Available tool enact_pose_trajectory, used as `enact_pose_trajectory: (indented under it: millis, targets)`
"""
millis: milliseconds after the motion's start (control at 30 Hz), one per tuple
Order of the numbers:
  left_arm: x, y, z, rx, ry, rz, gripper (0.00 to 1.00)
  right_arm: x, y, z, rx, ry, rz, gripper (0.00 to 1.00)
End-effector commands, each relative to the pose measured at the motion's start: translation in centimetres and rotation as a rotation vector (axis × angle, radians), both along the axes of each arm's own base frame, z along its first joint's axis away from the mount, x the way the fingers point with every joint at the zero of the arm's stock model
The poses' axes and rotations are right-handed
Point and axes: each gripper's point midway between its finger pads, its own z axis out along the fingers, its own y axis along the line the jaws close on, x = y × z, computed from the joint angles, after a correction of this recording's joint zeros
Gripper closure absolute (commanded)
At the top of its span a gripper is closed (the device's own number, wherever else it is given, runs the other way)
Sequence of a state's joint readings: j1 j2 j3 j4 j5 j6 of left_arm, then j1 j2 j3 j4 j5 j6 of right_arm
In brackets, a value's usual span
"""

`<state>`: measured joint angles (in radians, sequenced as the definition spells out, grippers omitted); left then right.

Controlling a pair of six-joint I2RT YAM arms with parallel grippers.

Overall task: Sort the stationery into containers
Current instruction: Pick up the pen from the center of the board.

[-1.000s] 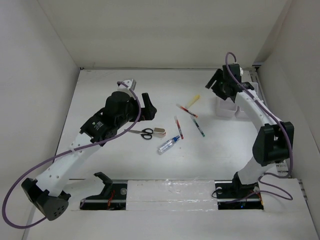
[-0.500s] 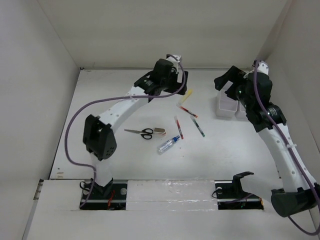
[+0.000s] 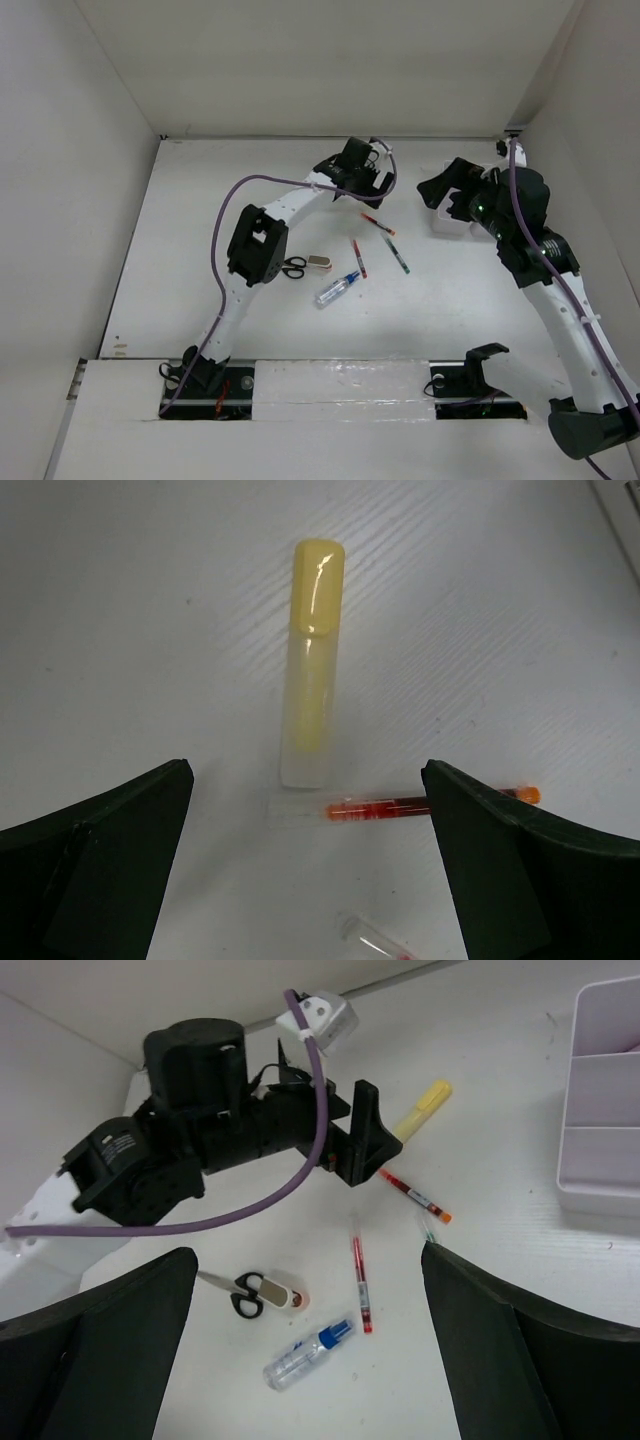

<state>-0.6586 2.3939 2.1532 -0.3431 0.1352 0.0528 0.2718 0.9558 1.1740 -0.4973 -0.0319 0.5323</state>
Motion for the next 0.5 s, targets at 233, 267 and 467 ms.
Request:
enact_pose_trajectory:
  millis: [233, 267, 467]
  targets:
    - [1.0, -1.3, -1.4, -0.041, 0.010, -0.027, 0.06, -1.6, 1.6, 0.8, 0.010, -0.056, 0.102, 0.00]
    - [0.9, -1.2, -2.1, -0.035, 0.019, -0.026, 0.06, -1.8, 1.5, 1.2, 0.013, -0.066, 0.102, 0.00]
    - [1.1, -0.7, -4.2, 0.007, 0.034, -0.011, 0.10, -2.6, 1.7, 1.9, 0.026, -0.097, 0.123, 0.00]
